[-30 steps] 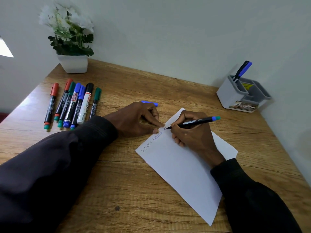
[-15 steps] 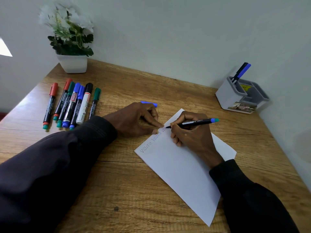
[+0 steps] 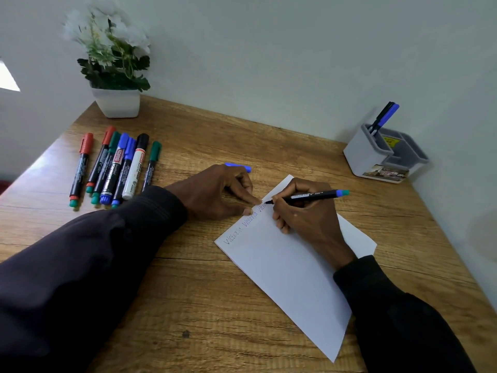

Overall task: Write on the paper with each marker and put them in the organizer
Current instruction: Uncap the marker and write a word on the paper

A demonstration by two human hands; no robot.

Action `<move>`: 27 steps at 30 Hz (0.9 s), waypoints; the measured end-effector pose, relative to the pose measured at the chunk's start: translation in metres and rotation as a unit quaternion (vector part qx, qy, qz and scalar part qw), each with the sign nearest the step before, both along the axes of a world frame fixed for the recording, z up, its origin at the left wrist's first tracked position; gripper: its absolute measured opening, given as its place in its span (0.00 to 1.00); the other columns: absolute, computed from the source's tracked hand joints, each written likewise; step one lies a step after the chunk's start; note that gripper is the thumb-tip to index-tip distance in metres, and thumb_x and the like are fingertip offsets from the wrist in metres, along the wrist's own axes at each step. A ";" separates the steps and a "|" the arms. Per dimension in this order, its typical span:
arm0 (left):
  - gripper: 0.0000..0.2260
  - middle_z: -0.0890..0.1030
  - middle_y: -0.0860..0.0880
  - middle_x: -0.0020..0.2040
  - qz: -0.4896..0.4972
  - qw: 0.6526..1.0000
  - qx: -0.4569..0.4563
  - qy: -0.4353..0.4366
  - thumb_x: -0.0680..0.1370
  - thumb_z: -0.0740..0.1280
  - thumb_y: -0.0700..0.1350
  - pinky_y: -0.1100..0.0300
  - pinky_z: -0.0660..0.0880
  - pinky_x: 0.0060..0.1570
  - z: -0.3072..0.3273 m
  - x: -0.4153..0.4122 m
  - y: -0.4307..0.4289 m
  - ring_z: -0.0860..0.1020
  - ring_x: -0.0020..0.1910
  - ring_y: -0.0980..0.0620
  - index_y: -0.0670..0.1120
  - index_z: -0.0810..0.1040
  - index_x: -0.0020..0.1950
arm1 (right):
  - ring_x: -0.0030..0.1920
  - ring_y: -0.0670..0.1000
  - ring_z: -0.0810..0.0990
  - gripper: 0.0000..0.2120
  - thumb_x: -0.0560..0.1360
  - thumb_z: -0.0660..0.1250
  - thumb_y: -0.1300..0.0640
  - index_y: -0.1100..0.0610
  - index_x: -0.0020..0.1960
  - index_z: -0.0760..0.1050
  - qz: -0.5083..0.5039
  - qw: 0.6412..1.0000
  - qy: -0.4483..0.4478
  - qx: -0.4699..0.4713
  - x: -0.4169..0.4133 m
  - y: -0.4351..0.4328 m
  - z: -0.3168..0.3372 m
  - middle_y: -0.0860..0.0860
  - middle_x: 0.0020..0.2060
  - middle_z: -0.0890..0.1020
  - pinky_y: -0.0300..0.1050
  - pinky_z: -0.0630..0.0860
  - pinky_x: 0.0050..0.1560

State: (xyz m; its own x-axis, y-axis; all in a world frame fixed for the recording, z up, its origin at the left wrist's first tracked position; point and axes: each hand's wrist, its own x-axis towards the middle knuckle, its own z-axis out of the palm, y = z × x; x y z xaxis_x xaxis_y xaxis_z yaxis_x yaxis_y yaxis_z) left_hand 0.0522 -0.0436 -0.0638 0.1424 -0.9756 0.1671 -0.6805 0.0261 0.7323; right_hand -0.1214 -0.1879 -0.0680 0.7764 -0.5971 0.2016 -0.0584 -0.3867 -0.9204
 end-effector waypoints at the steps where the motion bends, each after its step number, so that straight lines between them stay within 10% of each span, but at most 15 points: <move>1: 0.13 0.80 0.53 0.53 0.001 1.000 0.000 0.003 0.72 0.75 0.43 0.76 0.70 0.51 0.000 0.000 0.000 0.76 0.53 0.61 0.49 0.84 0.57 | 0.23 0.58 0.80 0.10 0.74 0.70 0.72 0.65 0.36 0.79 -0.004 1.000 0.003 -0.003 0.000 0.000 0.000 0.60 0.27 0.82 0.43 0.76 0.24; 27: 0.14 0.79 0.54 0.53 0.006 1.000 0.002 0.006 0.72 0.76 0.45 0.70 0.74 0.53 -0.001 0.001 -0.001 0.77 0.53 0.60 0.49 0.84 0.57 | 0.25 0.59 0.82 0.09 0.77 0.70 0.71 0.65 0.38 0.79 -0.016 1.000 -0.008 0.012 0.000 -0.001 -0.002 0.59 0.29 0.83 0.45 0.78 0.27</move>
State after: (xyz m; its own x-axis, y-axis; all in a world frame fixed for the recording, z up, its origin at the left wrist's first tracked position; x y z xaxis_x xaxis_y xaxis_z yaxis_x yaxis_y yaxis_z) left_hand 0.0531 -0.0447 -0.0644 0.1554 -0.9745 0.1617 -0.6714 0.0159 0.7409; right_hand -0.1217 -0.1891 -0.0695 0.7534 -0.6269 0.1986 -0.0563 -0.3623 -0.9304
